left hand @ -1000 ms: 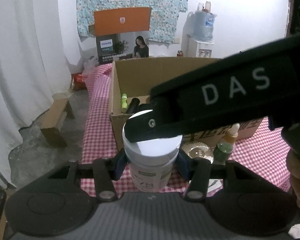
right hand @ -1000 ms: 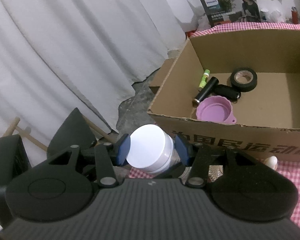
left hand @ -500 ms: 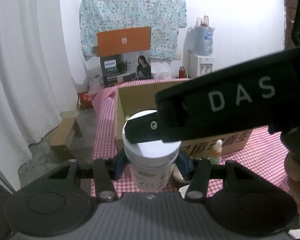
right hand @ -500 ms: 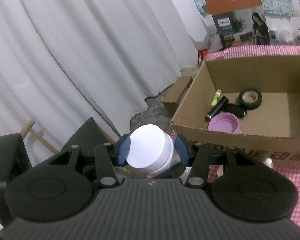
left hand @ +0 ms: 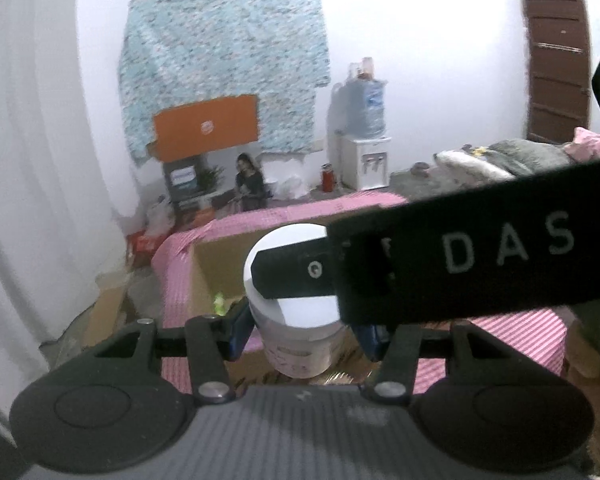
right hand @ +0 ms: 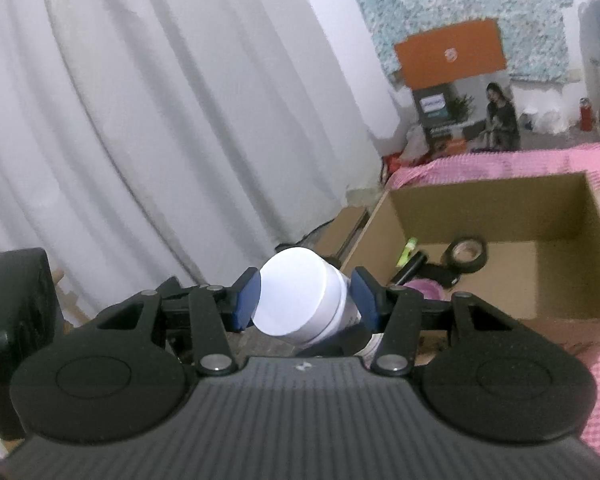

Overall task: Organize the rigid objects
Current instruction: 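Lift the white bottle into the box and open the right gripper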

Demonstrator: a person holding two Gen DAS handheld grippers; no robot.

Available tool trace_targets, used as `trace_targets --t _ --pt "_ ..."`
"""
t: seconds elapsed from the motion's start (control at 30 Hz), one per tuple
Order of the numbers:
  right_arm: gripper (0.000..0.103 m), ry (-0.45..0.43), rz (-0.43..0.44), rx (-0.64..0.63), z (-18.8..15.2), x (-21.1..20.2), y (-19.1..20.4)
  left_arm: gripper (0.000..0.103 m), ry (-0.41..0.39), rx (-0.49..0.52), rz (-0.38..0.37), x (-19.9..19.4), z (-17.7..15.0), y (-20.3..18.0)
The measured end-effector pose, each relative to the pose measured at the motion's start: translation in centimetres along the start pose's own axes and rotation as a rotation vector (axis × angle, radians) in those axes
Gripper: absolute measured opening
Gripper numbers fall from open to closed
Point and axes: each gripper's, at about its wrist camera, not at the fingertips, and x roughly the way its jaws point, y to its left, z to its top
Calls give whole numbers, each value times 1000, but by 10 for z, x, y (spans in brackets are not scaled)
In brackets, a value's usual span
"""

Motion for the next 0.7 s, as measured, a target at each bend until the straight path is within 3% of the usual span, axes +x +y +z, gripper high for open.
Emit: trace_targets --t 0.3,0.5,0.7 --pt "50 -44 -69 6 40 -31 -43 54 -18 90 -84 41 44 -27" --pt "50 19 -82 55 73 -13 -94 54 73 95 -132 96 70 -32" --pt "50 118 -73 120 100 32 -143 54 188 59 -147 160 86 -17"
